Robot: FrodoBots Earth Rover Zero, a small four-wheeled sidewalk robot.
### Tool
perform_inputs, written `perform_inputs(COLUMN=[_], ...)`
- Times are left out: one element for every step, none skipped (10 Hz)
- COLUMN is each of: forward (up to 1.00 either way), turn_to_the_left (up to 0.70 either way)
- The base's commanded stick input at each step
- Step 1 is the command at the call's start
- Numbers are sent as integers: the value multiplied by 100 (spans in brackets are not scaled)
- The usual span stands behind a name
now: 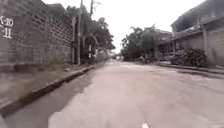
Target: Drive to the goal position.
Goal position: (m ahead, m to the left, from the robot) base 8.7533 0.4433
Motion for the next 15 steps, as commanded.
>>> perform_inputs(forward=[100,100,100,100,100,100,100,100,100,100,100,100,100,100,100], turn_to_the_left=[0,0,0,0,0,0,0,0,0,0,0,0,0,0,0])
